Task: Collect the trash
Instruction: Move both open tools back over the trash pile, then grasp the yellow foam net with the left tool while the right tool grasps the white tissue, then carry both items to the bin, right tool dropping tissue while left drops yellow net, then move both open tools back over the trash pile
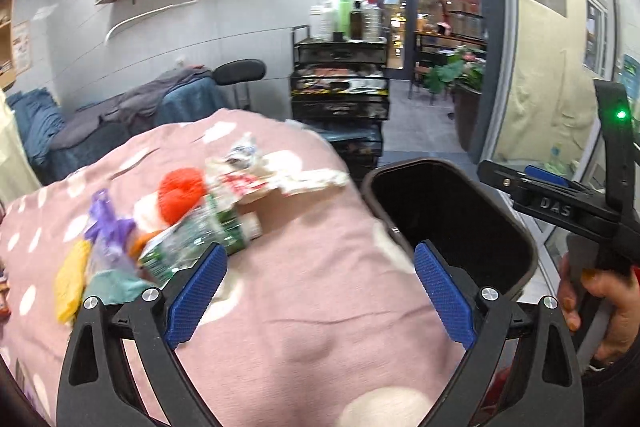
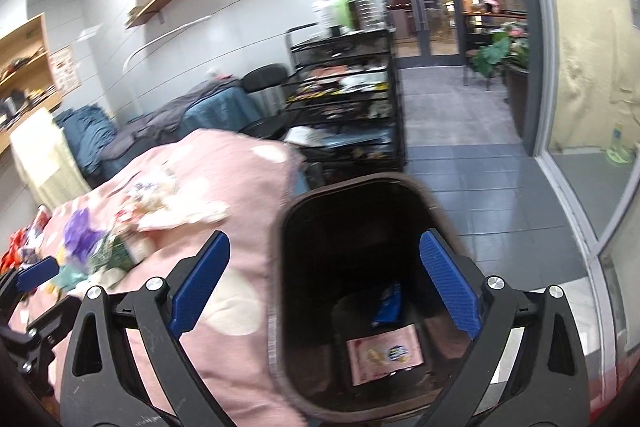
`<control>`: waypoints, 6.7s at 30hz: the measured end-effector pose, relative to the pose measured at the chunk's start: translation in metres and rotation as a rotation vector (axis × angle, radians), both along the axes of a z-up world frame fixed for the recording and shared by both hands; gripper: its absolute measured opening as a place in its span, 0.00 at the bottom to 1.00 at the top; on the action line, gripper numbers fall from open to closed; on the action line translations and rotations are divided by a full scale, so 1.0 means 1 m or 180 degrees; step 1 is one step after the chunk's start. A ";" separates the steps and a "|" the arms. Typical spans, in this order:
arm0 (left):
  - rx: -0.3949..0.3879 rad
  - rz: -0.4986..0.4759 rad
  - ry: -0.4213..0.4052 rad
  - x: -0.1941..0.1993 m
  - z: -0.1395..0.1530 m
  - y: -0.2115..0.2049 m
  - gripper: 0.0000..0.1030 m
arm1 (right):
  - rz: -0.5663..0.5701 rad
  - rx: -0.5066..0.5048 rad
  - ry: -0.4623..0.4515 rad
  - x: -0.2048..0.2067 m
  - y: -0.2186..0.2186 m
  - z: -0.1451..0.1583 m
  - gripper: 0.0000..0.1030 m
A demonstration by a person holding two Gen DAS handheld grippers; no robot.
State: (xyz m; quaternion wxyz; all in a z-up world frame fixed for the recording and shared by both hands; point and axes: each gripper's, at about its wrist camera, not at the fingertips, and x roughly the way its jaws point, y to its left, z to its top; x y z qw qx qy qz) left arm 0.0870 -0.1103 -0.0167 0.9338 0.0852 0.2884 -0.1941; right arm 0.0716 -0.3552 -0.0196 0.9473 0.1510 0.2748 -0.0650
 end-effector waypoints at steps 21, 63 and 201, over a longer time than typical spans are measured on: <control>-0.0125 0.1178 0.0305 0.002 -0.028 0.172 0.91 | 0.1339 -0.0022 0.0340 0.050 0.152 -0.003 0.92; -0.0488 0.1603 0.0596 0.035 -0.032 0.229 0.18 | 0.2270 -0.0069 0.1093 0.097 0.261 -0.039 0.34; -0.0015 0.1092 0.0203 0.006 -0.023 0.127 0.95 | 0.0642 0.0046 0.0199 0.028 0.070 0.005 0.92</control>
